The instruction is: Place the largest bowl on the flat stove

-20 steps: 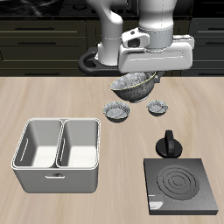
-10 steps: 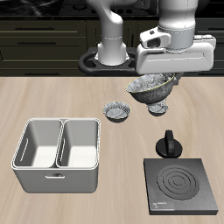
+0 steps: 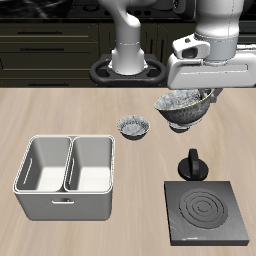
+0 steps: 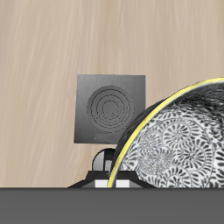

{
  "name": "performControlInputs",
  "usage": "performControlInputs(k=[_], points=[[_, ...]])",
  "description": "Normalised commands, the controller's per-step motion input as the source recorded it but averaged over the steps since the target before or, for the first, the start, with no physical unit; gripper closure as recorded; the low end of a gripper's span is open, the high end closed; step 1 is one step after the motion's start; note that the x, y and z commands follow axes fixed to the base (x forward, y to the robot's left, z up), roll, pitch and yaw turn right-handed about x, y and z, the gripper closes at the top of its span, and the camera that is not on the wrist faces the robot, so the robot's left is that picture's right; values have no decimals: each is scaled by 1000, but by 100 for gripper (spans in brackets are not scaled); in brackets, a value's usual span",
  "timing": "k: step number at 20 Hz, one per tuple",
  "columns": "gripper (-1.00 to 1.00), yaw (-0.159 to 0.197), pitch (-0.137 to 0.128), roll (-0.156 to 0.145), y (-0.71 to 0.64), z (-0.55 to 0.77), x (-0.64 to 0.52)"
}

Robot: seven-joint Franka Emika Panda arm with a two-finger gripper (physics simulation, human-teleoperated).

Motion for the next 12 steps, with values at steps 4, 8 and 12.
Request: performControlInputs(k=[4,8,12], points=[[100,-31,13,-40,92,46,276],[100,-10,1,-12,201,60,262],[100,2,-17,5,166,74,93]])
